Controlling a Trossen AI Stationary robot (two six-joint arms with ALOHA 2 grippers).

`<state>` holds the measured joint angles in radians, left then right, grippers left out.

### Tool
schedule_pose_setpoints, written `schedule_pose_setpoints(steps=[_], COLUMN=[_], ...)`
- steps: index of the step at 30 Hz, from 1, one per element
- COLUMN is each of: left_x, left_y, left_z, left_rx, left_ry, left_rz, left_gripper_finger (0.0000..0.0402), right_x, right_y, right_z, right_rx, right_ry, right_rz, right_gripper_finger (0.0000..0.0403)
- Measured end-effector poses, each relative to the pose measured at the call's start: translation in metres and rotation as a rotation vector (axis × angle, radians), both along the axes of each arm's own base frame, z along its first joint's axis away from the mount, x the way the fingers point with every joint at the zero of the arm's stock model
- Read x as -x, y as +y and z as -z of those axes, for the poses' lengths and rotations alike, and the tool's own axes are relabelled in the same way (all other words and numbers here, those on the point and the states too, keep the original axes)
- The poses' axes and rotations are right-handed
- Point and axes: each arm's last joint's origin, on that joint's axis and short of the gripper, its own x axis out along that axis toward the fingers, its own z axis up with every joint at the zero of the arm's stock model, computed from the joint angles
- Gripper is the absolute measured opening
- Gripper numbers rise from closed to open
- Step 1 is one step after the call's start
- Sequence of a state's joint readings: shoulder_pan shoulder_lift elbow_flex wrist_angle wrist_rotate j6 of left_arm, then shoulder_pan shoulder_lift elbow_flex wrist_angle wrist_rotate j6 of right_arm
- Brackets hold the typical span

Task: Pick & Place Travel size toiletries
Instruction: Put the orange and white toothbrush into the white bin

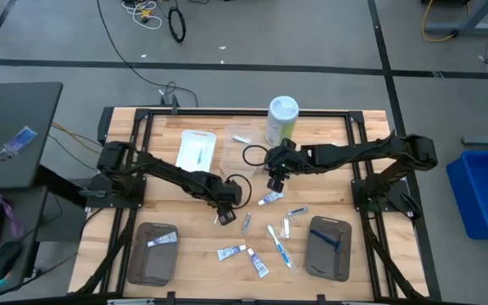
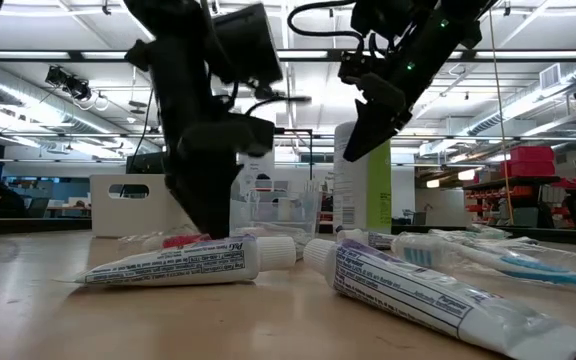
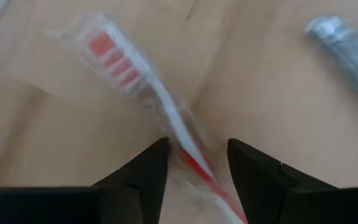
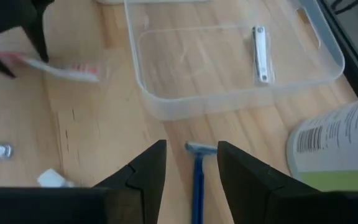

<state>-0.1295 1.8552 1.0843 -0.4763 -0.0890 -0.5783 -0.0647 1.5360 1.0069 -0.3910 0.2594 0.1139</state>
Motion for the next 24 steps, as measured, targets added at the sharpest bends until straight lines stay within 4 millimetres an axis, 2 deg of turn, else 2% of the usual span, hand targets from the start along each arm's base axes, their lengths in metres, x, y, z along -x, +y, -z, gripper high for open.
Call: schedule_pose_setpoints(steps=[3, 8, 11, 16, 18, 22, 24], left_x=[-0.001, -0.001, -0.002, -0.002, 0.0, 0.004, 0.005], left_y=[0.0, 0.0, 0.0, -0.003, -0.006, -0.009, -0.01], left_z=[0.011, 0.015, 0.013, 0.013, 0.008, -0.006, -0.023], left_rx=[-0.005, -0.029, -0.047, -0.056, -0.055, 0.002, 0.019], left_ry=[0.04, 0.056, 0.057, 0.069, 0.063, 0.067, 0.06], left_rz=[-0.018, 0.053, 0.067, 0.095, 0.097, 0.11, 0.093], left_gripper_finger=[0.0168, 0.0149, 0.012, 0.0046, 0.0029, 0.0029, 0.0038], right_x=[0.0, -0.001, -0.001, -0.001, -0.001, -0.001, -0.001], right_y=[0.0, 0.0, 0.0, 0.0, 0.0, 0.0, 0.0], right_z=[0.0, 0.0, -0.001, -0.001, -0.001, -0.001, -0.001], right_rx=[0.0, 0.0, 0.0, -0.001, -0.009, -0.023, -0.031], right_ry=[-0.003, -0.009, -0.013, -0.016, -0.02, -0.026, -0.03], right_rz=[0.0, 0.0, 0.001, 0.001, 0.012, 0.03, 0.041], right_gripper_finger=[0.015, 0.015, 0.015, 0.0149, 0.0149, 0.0149, 0.0149])
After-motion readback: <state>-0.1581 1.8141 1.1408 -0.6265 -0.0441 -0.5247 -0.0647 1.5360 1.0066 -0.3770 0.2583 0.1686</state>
